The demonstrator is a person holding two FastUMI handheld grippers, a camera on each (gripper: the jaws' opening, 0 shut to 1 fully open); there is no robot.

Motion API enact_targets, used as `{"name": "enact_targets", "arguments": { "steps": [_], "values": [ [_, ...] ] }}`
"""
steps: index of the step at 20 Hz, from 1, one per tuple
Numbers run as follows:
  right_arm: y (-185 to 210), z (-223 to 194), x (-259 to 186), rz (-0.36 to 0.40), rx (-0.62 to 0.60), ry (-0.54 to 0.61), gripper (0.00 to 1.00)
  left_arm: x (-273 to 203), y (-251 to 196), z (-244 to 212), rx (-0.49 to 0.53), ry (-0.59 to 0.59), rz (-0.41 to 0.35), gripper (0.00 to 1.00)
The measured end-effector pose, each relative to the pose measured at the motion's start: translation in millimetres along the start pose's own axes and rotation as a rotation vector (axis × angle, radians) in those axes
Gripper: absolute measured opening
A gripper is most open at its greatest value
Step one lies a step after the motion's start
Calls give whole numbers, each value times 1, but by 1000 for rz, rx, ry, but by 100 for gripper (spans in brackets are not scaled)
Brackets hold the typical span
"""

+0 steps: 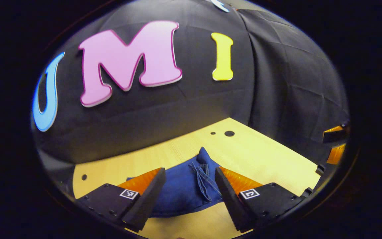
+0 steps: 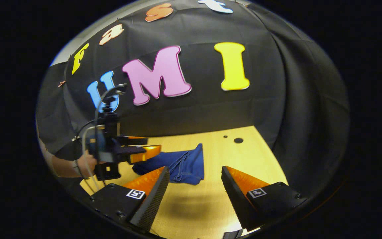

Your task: Grasp the waist and the cuffs of the jeans and fold them to make the two legs overlap; first hold the waist and fold one-third of the jeans toward the cuffs, then hold the cuffs and fold the remaining one-third in the same direction to finish folding.

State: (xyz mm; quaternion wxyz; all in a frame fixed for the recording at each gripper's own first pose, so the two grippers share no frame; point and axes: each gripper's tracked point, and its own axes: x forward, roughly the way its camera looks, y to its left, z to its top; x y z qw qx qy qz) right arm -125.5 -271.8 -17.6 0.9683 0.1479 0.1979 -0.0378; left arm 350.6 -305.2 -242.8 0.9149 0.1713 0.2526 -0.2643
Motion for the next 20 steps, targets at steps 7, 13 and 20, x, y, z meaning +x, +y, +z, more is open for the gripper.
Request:
{"name": "enact_targets", "arguments": {
  "steps": [7,13,20],
  "values": [
    [26,41,-63,-77,-75,-149,96,-132,-44,64,-173,-170,-66,97],
    [45,46,-114,-99,-61,-156,96,-207,-24,57,-130,-222,38,96],
    [44,105,-86,-54,-159,-240,97,-206,0,84,-188,-269,203,97]
  ]
}}
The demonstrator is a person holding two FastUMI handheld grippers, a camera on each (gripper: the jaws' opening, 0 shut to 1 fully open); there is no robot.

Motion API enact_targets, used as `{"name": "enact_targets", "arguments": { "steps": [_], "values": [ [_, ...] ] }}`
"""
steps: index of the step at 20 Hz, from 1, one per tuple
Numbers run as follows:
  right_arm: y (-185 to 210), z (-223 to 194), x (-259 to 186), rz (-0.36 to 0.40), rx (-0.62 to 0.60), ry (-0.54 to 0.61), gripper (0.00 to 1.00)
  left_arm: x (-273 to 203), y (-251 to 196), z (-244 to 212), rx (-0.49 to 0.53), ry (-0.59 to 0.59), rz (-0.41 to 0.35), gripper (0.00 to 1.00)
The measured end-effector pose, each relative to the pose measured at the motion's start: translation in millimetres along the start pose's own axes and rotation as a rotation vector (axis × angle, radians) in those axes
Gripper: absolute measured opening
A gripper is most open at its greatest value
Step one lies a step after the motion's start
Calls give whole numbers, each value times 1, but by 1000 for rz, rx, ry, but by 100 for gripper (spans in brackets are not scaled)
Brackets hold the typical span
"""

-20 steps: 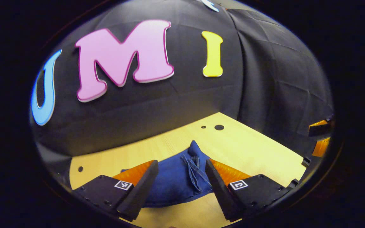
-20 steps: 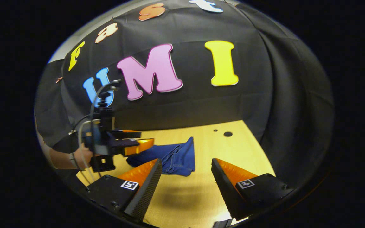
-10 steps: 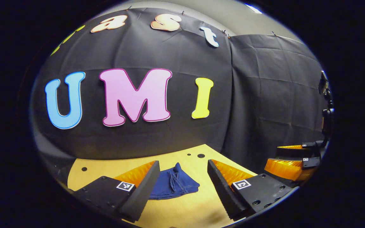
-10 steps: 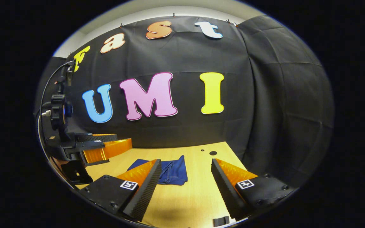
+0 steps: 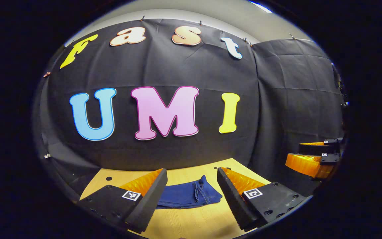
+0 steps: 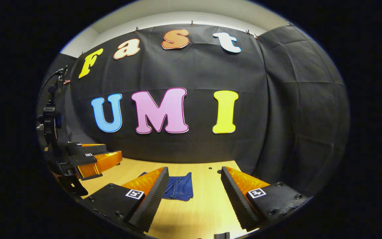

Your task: Grasp the waist and the cuffs of the jeans and fold them to make the two legs overlap; first hold the waist and fold one-third of the jeans toward the cuffs, then hold the cuffs and fold the remaining one-third in the same direction to finish folding.

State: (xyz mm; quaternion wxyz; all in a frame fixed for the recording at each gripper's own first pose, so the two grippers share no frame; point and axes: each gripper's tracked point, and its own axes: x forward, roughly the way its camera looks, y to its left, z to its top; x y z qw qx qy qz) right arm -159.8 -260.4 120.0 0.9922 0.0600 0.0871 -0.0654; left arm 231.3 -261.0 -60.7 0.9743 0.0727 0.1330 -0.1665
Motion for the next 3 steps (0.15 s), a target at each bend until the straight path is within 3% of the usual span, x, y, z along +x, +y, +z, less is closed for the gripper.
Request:
{"name": "enact_targets", "arguments": {
  "steps": [3],
  "values": [
    [-10,8,27,52,-21,-18,97,31,-4,19,-5,-47,37,96]
  ]
}}
